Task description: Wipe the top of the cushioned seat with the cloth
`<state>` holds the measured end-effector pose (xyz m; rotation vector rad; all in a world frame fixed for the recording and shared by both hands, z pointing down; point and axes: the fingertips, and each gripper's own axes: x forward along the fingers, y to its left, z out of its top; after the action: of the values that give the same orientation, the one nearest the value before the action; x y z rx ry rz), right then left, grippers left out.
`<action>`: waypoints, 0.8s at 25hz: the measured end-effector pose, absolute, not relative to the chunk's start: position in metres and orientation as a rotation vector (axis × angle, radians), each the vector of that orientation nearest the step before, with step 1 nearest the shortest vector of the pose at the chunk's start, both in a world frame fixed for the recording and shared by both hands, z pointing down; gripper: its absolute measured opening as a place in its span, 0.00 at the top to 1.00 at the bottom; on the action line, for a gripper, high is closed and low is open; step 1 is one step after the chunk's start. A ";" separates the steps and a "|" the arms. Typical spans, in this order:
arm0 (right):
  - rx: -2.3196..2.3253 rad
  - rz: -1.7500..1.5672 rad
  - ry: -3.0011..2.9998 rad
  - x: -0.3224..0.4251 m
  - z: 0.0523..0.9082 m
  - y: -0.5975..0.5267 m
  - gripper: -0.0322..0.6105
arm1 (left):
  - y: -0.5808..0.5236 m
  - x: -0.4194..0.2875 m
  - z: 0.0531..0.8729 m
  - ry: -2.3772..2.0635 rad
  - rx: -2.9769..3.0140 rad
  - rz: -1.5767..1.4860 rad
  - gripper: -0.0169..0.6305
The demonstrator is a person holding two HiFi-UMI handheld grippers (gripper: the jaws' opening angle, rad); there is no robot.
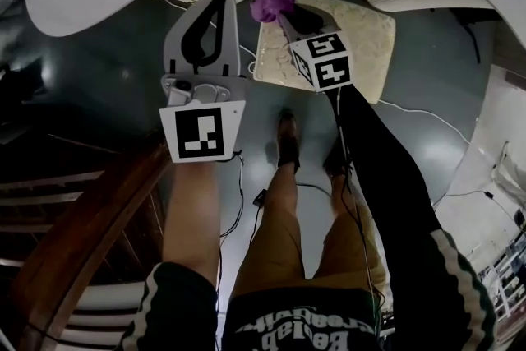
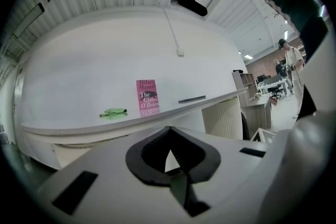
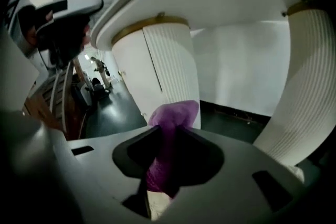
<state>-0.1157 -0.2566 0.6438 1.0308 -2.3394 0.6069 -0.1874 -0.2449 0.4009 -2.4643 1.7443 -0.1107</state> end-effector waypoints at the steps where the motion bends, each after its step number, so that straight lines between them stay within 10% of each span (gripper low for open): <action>1: 1.001 0.609 -2.291 -0.114 0.659 -0.252 0.78 | -0.245 -0.188 0.402 1.748 -2.464 -0.115 0.95; 20: 1.495 0.753 -1.635 0.238 0.703 -0.214 0.78 | -0.247 -0.112 0.404 1.715 -2.538 -0.069 0.95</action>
<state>0.2380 -0.2144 0.7032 1.4946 -1.6350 0.7525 -0.1118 -0.2470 0.4039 -2.5380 1.7154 -0.0690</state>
